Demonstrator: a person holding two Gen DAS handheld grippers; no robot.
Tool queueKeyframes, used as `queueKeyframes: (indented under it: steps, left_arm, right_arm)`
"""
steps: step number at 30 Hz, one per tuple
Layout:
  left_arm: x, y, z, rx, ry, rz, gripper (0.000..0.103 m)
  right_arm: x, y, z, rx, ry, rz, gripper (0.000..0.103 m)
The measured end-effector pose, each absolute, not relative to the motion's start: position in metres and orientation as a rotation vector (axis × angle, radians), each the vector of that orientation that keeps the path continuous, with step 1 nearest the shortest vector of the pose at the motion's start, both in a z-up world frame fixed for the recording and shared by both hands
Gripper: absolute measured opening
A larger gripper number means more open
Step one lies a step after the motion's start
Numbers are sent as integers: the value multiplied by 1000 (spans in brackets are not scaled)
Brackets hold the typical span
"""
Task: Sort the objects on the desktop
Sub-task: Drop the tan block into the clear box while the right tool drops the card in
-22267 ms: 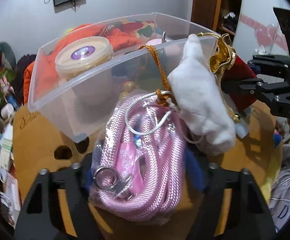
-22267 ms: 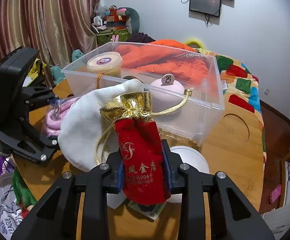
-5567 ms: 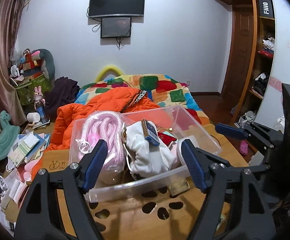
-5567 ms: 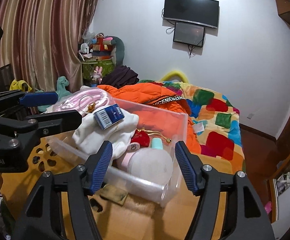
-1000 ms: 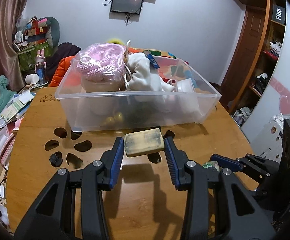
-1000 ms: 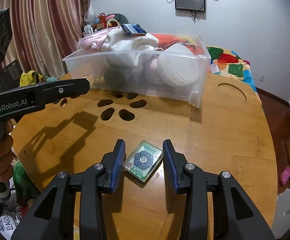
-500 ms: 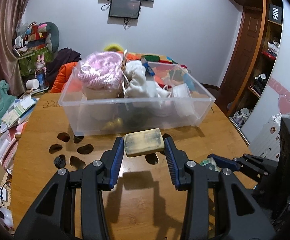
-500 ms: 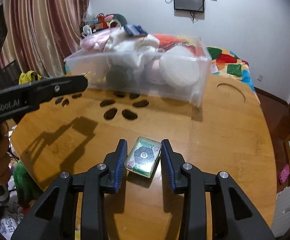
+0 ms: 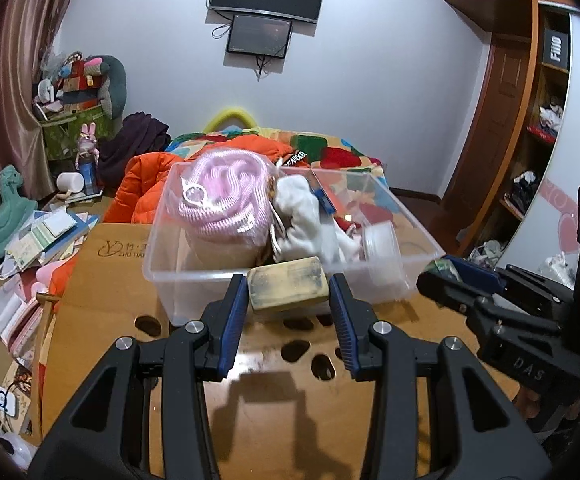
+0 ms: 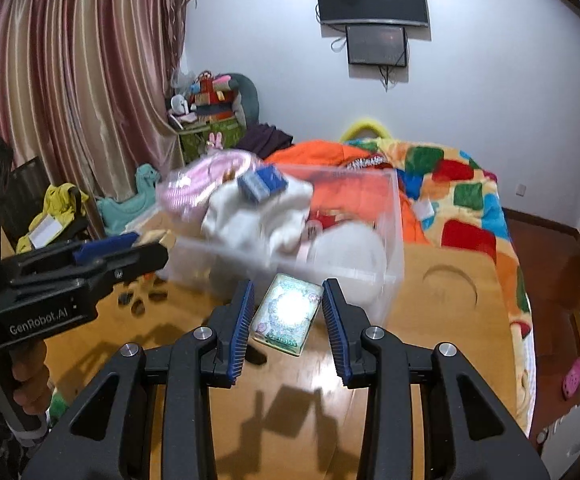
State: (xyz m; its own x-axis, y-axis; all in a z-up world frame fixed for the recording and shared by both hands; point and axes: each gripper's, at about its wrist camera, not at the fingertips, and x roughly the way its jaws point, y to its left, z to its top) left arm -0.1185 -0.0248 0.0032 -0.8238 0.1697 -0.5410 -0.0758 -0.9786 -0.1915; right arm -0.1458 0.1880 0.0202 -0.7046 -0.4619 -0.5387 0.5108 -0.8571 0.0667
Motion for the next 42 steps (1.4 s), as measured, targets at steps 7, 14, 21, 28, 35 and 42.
queueKeyframes:
  steps: [7,14,21,28,35,42]
  left_arm:
    - [-133,-46,2,-889,-240,2936,41]
    - [-145,-54,-5,-912,-213,2964,41]
    - [-156,-53,-8,-918,-195,2960,41]
    - [-157,-52,-9,-913,-179,2966,41]
    - [-152,-47,-7,-902,-172,2950,53]
    - [-141,-42,-3,-894,-164,2940,55]
  right_arm:
    - [-170,182,33,717,90,-2506,32]
    - [-194,176,27,742,63,-2500,32]
    - [-210,168,17,778,51,-2480,32]
    - [-210,158,8,780,103,-2474,32]
    - [-202,156,7,789,119,-2469,38]
    - [-190,160,12,791,121,-2489,41]
